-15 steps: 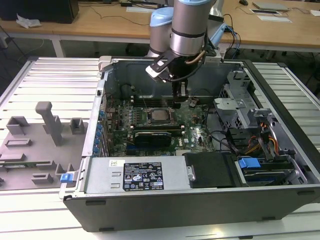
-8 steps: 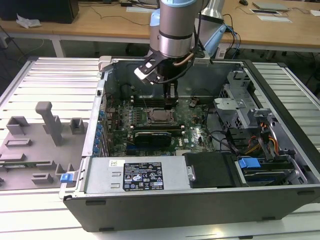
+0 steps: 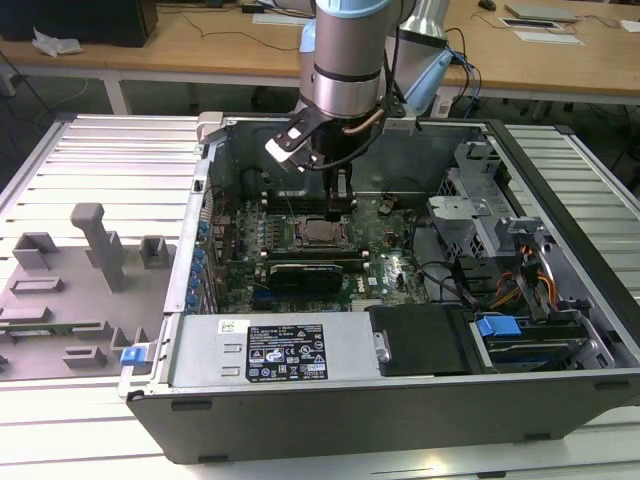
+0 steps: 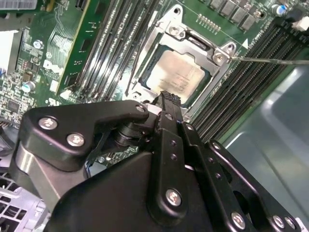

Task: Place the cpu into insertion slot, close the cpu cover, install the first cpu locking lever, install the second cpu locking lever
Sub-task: 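Close the cpu cover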

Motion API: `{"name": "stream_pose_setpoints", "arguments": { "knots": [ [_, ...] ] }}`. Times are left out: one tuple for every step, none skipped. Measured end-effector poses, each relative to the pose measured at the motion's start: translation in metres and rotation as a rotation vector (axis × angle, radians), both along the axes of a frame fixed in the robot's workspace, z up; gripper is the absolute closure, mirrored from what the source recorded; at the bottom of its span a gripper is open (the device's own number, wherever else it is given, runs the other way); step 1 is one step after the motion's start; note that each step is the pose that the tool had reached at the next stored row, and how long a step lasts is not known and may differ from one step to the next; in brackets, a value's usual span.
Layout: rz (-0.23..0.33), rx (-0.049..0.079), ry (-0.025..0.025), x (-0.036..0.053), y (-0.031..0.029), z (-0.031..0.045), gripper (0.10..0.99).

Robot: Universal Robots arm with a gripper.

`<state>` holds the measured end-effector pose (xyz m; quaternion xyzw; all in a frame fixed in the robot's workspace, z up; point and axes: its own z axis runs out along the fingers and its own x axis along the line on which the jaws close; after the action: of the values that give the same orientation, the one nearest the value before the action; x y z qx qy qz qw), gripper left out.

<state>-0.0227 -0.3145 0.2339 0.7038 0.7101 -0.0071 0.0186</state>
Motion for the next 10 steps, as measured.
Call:
{"name": "stream_pose_setpoints", "arguments": {
  "knots": [
    [0.019,-0.004,0.0000,0.0000,0.0000,0.0000,0.980],
    [0.039,-0.007,-0.0001,0.0000,0.0000,0.0000,0.980],
    [0.063,-0.011,0.0000,0.0000,0.0000,0.0000,0.980],
    [0.082,-0.014,0.0000,0.0000,0.0000,0.0000,0.980],
    [0.103,-0.016,0.0000,0.0000,0.0000,0.0000,0.980],
    [0.120,-0.018,-0.0001,0.0000,0.0000,0.0000,0.980],
    [0.147,-0.022,-0.0001,0.0000,0.0000,0.0000,0.980],
    [0.165,-0.024,-0.0001,-0.0001,0.0000,0.0000,0.980],
    [0.190,-0.027,-0.0002,-0.0001,0.0000,0.0000,0.980],
    [0.210,-0.029,-0.0003,-0.0001,0.0000,0.0000,0.980]
  ]
}}
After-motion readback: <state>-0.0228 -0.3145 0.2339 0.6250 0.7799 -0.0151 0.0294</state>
